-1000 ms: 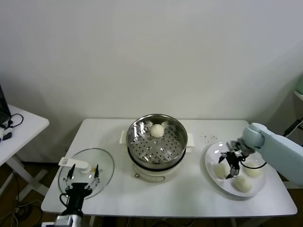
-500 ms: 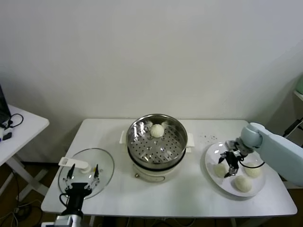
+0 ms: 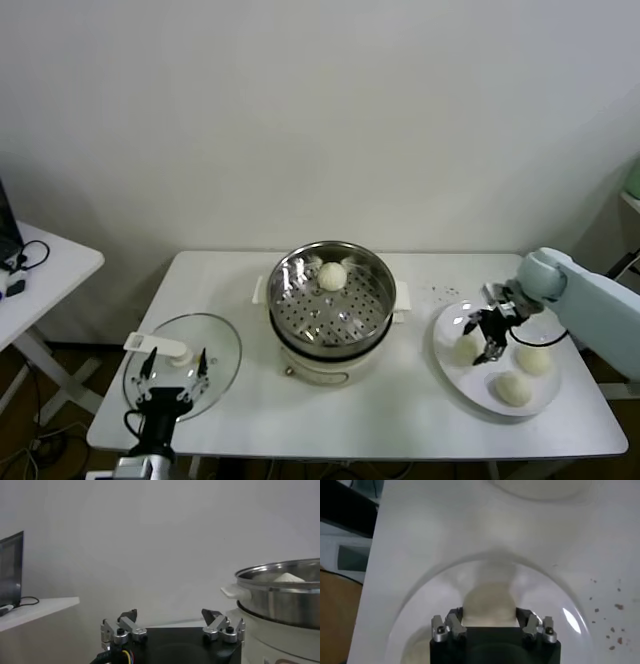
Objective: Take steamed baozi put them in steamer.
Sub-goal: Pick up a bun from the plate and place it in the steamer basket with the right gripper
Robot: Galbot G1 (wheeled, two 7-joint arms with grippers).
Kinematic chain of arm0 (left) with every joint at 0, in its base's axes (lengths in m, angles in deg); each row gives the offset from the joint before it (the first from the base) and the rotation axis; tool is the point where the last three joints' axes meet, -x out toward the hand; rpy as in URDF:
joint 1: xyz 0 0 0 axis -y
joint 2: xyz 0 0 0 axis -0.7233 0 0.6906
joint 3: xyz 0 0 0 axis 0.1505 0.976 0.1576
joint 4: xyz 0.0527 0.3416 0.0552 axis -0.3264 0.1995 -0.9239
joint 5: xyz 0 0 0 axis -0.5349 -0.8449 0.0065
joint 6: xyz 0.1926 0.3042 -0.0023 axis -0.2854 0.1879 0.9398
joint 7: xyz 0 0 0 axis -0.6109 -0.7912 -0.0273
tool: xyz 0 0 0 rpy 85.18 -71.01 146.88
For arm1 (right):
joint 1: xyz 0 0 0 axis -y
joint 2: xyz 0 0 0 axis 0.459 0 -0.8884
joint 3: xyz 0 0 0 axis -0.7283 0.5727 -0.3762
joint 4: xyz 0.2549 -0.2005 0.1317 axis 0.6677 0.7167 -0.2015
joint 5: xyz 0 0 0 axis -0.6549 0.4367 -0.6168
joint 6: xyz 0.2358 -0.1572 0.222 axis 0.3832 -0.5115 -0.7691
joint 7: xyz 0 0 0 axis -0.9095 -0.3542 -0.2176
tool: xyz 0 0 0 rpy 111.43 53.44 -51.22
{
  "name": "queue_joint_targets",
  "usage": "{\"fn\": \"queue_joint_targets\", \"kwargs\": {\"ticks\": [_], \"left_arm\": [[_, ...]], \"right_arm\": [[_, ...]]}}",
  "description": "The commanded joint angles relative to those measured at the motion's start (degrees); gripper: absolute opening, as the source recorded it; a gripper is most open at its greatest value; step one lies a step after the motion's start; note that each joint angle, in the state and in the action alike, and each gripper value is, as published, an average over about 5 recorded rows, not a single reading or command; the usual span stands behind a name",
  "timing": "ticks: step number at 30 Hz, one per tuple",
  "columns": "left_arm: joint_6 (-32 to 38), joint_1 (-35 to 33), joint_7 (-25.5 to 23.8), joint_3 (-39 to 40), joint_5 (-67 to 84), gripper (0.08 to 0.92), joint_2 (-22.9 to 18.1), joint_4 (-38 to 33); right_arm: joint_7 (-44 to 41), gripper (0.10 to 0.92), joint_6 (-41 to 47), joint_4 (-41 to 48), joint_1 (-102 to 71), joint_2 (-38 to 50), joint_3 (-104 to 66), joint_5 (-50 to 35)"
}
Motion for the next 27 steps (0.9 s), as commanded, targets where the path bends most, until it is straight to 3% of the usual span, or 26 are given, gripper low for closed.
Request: {"fn": "queue_joint_targets", "kwargs": {"ticks": [1,12,27], "left_arm": [[0.0,0.0,-0.1,0.3,-0.2,0.823,0.1,-0.1],[-0.4,0.3,-0.3,1.3,-1.1,0.823,0.2,-0.6],[-0.4,-0.5,-0.2,0.9,-1.0,0.823,0.2,-1.5]], "right_arm": [[-0.4,0.685,1.5,-0.2,20.0,-0.4,13.4,-14.5],[-0.2,0.679,4.2,0.5,39.7,-13.2,29.2,-31.1],[2.5,0.679,7.6,1.2,31.3,-27.4,26.1,-30.2]]}}
